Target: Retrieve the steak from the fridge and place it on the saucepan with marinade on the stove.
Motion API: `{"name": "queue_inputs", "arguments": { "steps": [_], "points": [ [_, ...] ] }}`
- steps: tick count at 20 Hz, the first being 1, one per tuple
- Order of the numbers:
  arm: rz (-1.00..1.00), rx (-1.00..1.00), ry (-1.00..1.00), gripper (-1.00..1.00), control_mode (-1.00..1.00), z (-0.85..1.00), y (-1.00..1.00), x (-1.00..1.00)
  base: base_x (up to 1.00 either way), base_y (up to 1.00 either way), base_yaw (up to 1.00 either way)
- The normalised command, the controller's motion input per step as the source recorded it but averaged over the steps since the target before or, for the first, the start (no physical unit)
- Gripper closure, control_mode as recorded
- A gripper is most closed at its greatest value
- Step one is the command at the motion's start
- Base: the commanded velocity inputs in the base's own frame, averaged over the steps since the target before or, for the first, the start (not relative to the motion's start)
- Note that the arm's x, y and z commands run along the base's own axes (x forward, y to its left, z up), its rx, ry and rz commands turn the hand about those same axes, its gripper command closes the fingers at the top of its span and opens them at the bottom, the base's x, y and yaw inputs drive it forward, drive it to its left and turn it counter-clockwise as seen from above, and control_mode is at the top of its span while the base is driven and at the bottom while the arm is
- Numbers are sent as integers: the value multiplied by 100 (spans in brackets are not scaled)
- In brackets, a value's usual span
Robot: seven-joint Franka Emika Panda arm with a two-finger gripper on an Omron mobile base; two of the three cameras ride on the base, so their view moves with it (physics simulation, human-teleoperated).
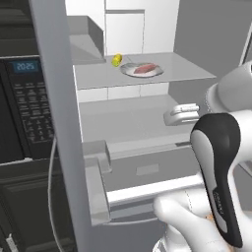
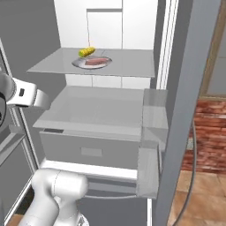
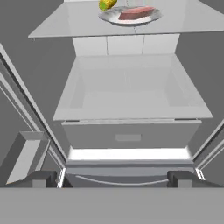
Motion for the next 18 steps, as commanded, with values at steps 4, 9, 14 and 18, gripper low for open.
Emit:
{"name": "queue_inputs", "arguments": {
  "steps": [4,9,14,18],
  "points": [
    [0,0,0,-100,100,0,0,0,44,-2,0],
    [0,0,0,-100,100,0,0,0,37,-7,0],
    [0,0,0,-100,-100,0,0,0,1,0,0],
    [0,0,0,-100,-100,10,-1,6,0,0,0]
  ]
}}
